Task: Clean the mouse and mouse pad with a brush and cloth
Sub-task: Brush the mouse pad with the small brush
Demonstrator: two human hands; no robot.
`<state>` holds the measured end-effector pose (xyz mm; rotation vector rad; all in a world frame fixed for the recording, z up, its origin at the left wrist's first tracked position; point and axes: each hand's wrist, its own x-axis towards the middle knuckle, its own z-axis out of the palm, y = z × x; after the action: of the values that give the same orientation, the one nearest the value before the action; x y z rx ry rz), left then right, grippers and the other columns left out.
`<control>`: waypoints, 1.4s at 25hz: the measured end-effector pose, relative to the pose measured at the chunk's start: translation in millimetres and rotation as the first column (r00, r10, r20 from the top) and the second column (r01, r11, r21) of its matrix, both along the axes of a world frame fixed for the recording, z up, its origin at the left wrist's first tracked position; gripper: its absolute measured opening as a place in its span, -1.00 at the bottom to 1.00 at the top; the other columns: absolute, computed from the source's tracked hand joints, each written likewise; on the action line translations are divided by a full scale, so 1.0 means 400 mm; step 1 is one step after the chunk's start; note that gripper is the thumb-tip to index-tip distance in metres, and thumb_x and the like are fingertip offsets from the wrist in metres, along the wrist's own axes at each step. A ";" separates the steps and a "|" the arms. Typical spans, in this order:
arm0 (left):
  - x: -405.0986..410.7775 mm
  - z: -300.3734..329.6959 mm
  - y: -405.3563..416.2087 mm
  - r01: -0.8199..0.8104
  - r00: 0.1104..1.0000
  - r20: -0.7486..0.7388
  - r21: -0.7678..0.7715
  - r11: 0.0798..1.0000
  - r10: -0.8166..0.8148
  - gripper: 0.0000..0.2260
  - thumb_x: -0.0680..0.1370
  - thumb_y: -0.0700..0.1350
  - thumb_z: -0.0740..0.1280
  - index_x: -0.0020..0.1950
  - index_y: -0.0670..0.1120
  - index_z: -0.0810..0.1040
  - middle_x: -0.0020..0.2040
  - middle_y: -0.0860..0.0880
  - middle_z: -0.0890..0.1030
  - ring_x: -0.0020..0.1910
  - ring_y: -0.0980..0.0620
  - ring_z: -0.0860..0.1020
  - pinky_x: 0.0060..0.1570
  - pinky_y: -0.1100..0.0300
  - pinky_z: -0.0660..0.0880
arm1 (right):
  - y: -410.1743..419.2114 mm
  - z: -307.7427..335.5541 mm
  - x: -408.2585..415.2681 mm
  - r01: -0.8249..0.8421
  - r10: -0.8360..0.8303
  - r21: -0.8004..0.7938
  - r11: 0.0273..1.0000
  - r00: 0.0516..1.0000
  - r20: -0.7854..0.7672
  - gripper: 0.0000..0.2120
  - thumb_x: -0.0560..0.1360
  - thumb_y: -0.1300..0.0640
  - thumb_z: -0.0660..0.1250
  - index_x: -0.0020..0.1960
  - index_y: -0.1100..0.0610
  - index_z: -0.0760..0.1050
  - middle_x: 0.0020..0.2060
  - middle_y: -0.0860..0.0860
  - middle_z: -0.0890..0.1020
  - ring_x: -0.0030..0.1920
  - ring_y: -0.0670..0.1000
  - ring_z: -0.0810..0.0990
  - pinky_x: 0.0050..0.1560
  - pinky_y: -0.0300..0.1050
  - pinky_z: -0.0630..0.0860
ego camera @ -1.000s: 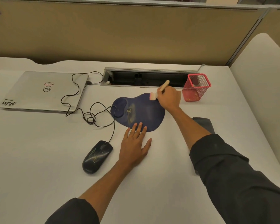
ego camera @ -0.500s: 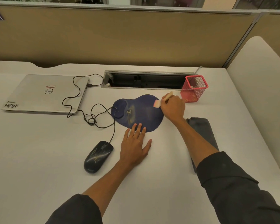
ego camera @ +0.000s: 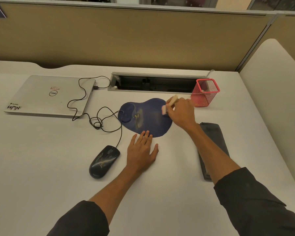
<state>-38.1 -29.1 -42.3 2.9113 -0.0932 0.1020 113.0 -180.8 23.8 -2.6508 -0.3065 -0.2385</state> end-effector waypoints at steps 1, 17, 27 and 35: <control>-0.002 0.000 0.001 -0.005 1.000 0.007 0.006 1.000 0.005 -0.47 0.62 0.17 -0.01 0.50 -0.08 0.26 0.51 -0.05 0.27 0.51 0.04 0.18 0.48 0.08 -0.02 | 0.021 0.003 -0.022 -0.039 0.046 0.136 0.990 0.998 -0.051 -0.77 0.55 0.01 0.24 0.07 0.10 0.59 -0.09 0.07 0.66 -0.13 0.00 0.59 -0.05 -0.13 0.48; -0.007 0.013 -0.002 -0.030 0.998 0.054 0.037 0.999 0.028 -0.50 0.59 0.16 0.13 0.41 -0.11 0.41 0.43 -0.09 0.41 0.44 -0.06 0.32 0.44 -0.04 0.09 | 0.001 -0.006 -0.140 -0.195 0.266 0.330 0.924 0.946 -0.187 -0.86 0.53 0.03 0.26 0.01 0.00 0.58 -0.11 -0.07 0.65 -0.14 -0.03 0.61 -0.12 -0.14 0.59; -0.001 0.007 0.002 0.055 0.997 0.059 -0.046 0.997 -0.053 -0.50 0.60 0.15 0.11 0.45 -0.11 0.36 0.49 -0.10 0.31 0.48 -0.06 0.24 0.48 0.02 0.04 | -0.051 0.035 -0.056 0.025 0.103 0.498 0.867 0.968 -0.228 -0.81 0.41 0.05 0.46 -0.03 0.11 0.63 -0.12 0.03 0.67 -0.16 0.00 0.63 -0.15 -0.19 0.59; 0.004 -0.012 0.007 0.038 0.999 -0.034 -0.071 0.997 -0.041 -0.46 0.62 0.20 -0.03 0.54 -0.02 0.13 0.56 -0.01 0.12 0.54 0.06 0.05 0.49 0.12 -0.10 | -0.016 0.034 -0.004 0.044 0.044 0.411 0.911 0.979 -0.201 -0.76 0.47 -0.12 0.35 -0.11 0.07 0.55 -0.20 -0.05 0.63 -0.19 -0.03 0.62 -0.24 -0.16 0.58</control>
<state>-36.3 -26.5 -47.0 2.8380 -0.1385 0.0456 111.5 -187.3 37.5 -2.2292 -0.1646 -0.0206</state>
